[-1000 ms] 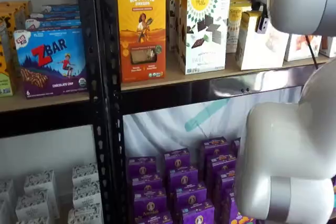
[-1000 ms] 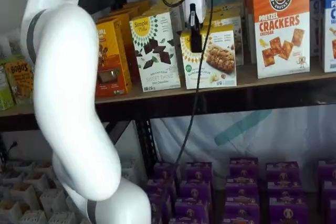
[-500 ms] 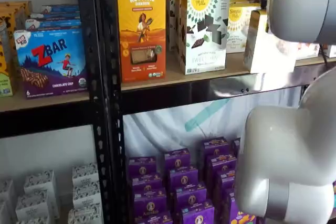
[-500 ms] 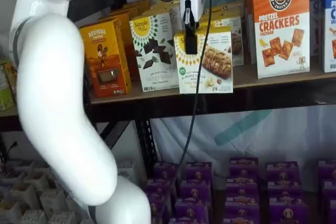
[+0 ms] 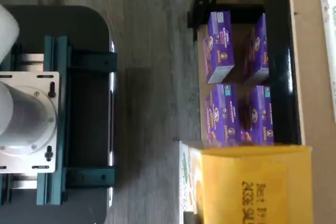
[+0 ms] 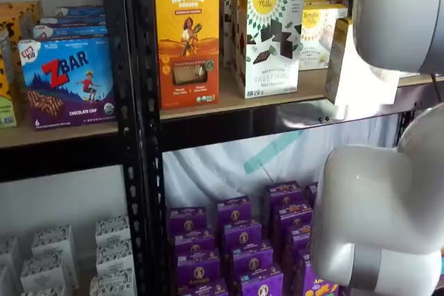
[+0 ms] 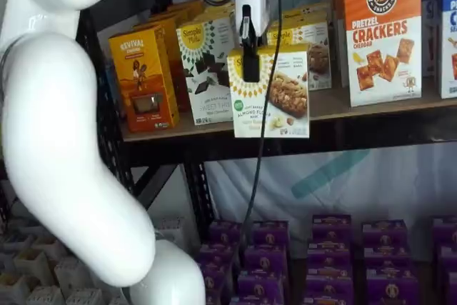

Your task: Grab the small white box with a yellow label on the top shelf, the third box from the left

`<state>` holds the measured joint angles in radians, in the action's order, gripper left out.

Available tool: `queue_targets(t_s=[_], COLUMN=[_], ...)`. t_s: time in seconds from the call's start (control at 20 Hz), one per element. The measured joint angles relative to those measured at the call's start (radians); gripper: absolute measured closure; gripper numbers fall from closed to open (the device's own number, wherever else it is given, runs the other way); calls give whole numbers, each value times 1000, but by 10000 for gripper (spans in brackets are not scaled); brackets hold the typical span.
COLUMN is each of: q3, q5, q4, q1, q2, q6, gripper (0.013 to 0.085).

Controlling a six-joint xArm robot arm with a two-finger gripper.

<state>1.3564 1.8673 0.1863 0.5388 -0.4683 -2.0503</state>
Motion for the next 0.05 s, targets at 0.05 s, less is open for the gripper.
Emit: queue_targets(t_s=[0.05], q3=[-6], q5=[2], q4=[1], q1=[1], q2=[-7], q6=[0], gripper=[610])
